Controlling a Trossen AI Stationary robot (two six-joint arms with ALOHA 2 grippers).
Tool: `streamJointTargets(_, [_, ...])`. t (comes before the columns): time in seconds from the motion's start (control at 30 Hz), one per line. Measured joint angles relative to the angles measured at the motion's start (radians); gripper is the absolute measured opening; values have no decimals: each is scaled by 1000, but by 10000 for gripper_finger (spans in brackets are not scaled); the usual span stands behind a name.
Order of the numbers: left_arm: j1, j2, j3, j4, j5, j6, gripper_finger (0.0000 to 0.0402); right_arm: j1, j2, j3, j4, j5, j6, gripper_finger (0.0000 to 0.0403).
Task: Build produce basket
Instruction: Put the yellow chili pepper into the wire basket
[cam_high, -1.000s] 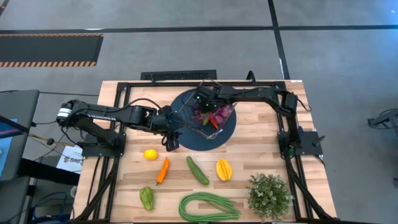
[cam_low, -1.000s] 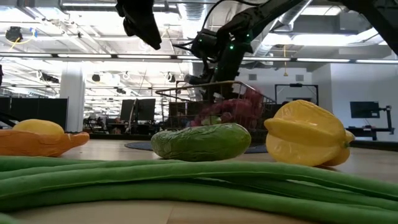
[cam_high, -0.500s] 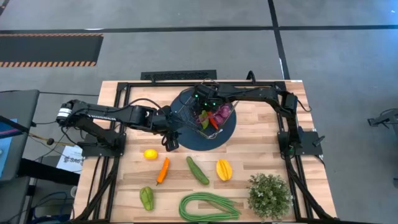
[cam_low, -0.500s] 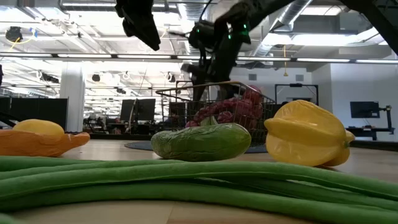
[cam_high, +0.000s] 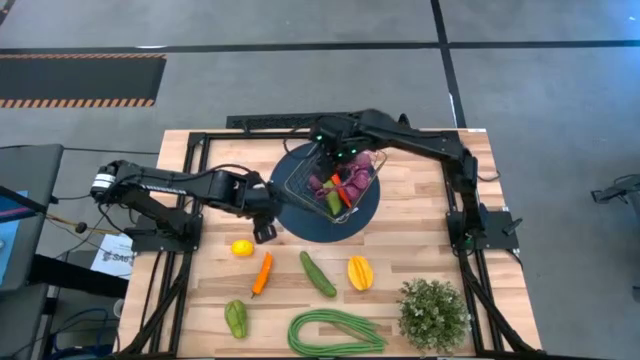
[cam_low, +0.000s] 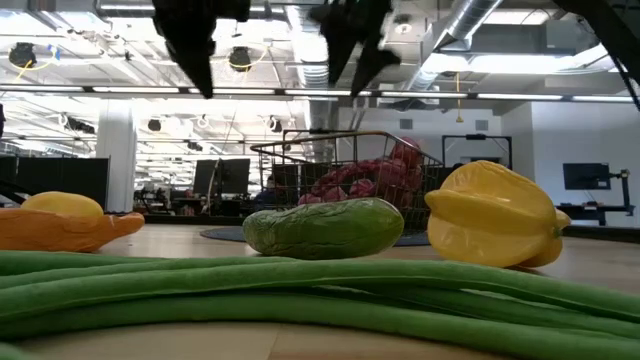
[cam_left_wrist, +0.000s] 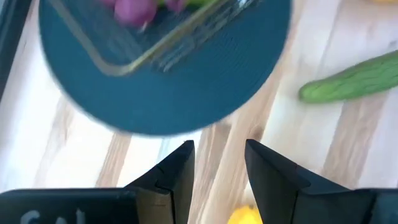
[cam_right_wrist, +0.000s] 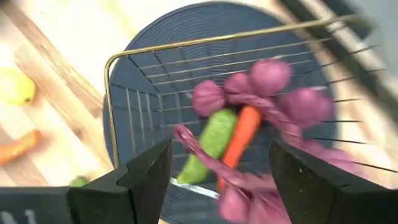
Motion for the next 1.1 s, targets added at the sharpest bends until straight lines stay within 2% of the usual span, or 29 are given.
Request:
streamJointTargets(0.1, [-27,0,0,-47,-30,-112,130,17,-11,127,-146,79,-25,281])
streamJointTargets(0.27, [-109,0,-17,-68,-74,-366,130,41,-187,30,-199,115,-3,281])
streamJointTargets(0.37, [-167,3,-23,-67,-93,-522,130,62,-269,28,-229,175,15,281])
streamJointTargets(0.63, [-314,16,-23,-78,-130,-972,122,131,-486,28,-229,193,-8,281])
streamJointTargets(0.73, [-354,57,-24,-84,-72,-1081,106,160,-552,28,-229,195,-13,281])
streamJointTargets(0.83, [-374,126,-24,-45,30,-1129,91,192,-607,28,-229,194,-32,281])
streamJointTargets(0.97, [-388,229,-24,63,146,-1088,84,219,-652,28,-229,195,-45,281])
streamJointTargets(1.1, [-386,314,-24,142,250,-1034,93,249,-672,28,-229,194,-60,281])
